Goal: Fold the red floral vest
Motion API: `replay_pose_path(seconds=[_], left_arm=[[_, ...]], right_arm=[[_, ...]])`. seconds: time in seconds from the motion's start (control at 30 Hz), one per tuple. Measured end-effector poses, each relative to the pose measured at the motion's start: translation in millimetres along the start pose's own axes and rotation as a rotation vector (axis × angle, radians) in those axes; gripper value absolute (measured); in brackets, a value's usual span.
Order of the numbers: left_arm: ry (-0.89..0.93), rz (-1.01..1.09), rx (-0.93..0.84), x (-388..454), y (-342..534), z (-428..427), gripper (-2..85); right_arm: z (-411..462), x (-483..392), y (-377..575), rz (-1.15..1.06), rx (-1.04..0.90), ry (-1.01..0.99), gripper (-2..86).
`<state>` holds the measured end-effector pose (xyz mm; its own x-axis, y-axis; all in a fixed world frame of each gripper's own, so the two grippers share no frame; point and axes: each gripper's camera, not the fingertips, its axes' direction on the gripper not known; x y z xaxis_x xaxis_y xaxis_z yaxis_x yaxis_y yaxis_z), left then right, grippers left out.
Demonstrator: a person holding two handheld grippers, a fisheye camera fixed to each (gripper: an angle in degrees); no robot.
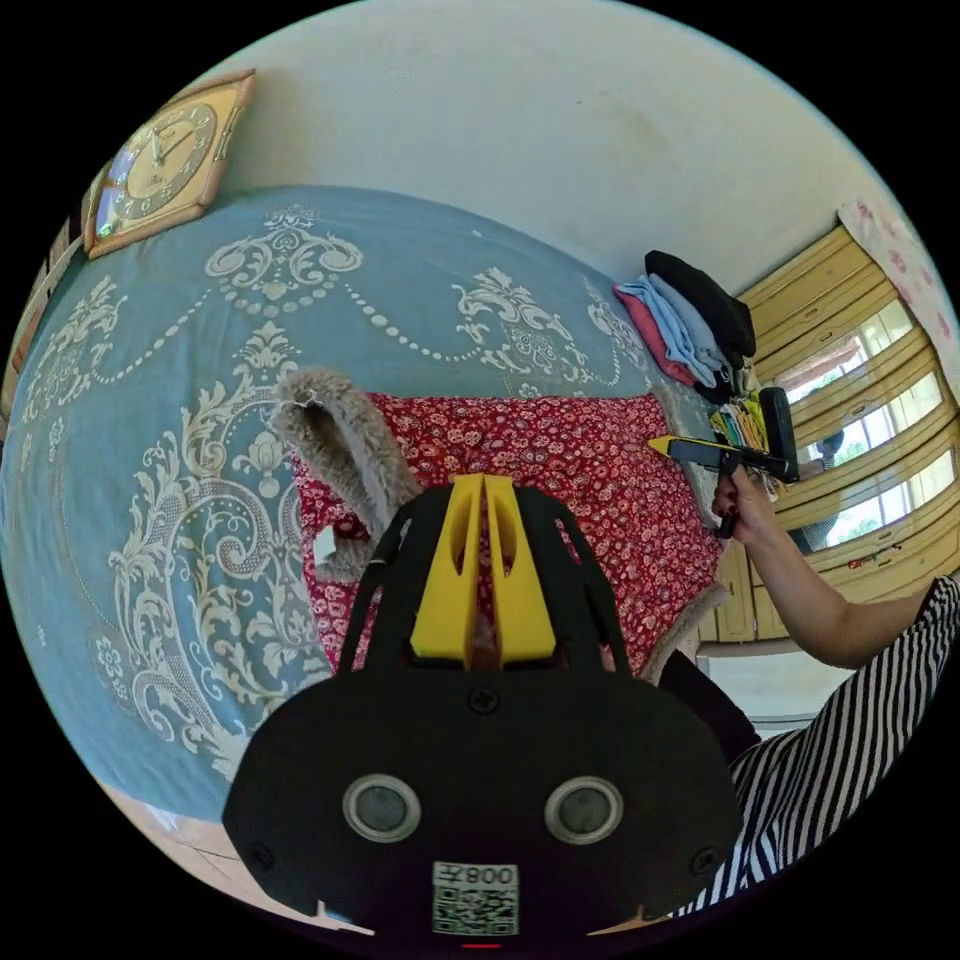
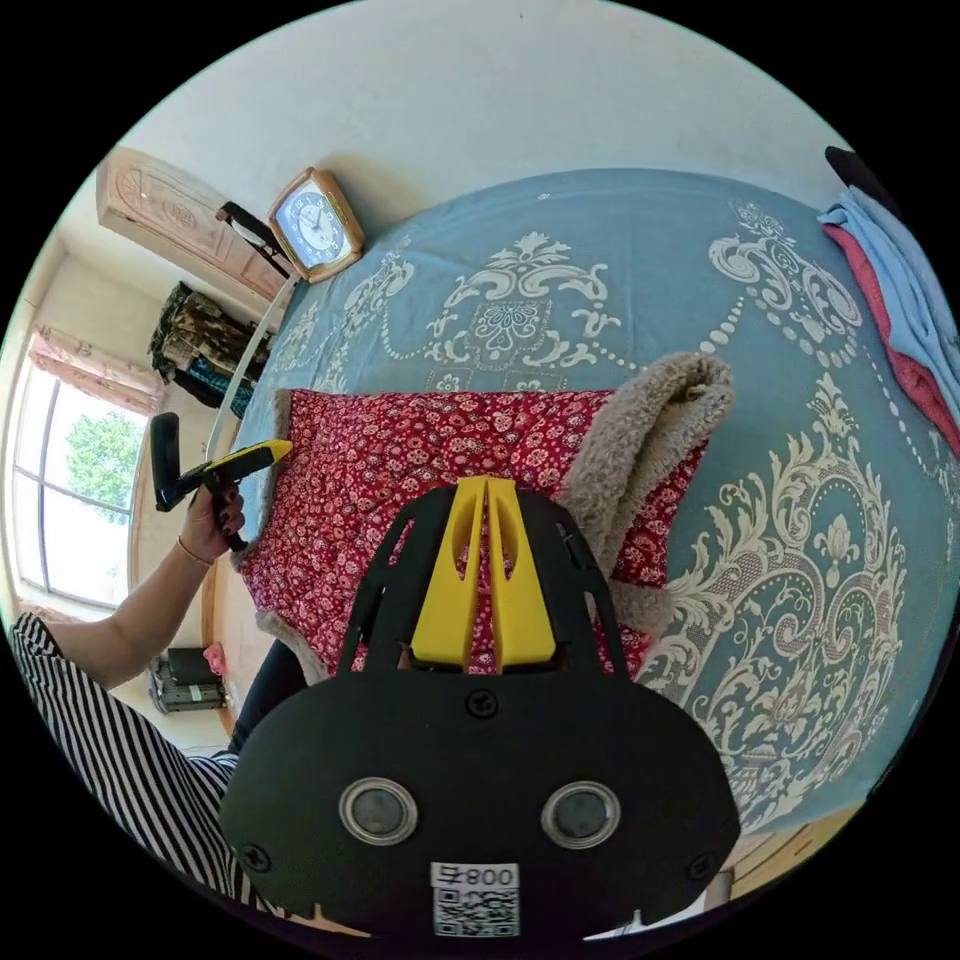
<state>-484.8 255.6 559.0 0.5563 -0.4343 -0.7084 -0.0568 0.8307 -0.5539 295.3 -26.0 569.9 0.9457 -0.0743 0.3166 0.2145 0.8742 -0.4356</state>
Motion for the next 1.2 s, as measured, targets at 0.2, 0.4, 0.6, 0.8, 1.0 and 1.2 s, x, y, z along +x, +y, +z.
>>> replay_pose_path(seconds=[0.2,0.4,0.6,0.8,1.0,1.2], left_arm=[[0.049,-0.205,0.030,-39,69,-44,14.5],[0.250,-0.460,-0.029,-93,131,-25,18.6],[0.289,-0.430,-0.037,-89,139,-6,19.0],[0.207,-0.388,-0.009,-71,151,-7,11.8],[0.114,-0.281,0.056,-28,163,-13,7.2],[0.024,-0.173,0.085,16,174,-7,6.7]], right_arm=[[9,-90,5,-0.187,0.016,-0.099,0.1],[88,-140,-3,-0.211,-0.184,-0.068,0.1],[119,-149,-11,-0.155,-0.210,-0.079,0.3],[116,-178,-24,-0.190,-0.221,-0.004,1.4],[103,-233,-47,-0.276,-0.144,-0.071,7.6],[146,-292,-93,-0.345,-0.258,-0.115,10.0]])
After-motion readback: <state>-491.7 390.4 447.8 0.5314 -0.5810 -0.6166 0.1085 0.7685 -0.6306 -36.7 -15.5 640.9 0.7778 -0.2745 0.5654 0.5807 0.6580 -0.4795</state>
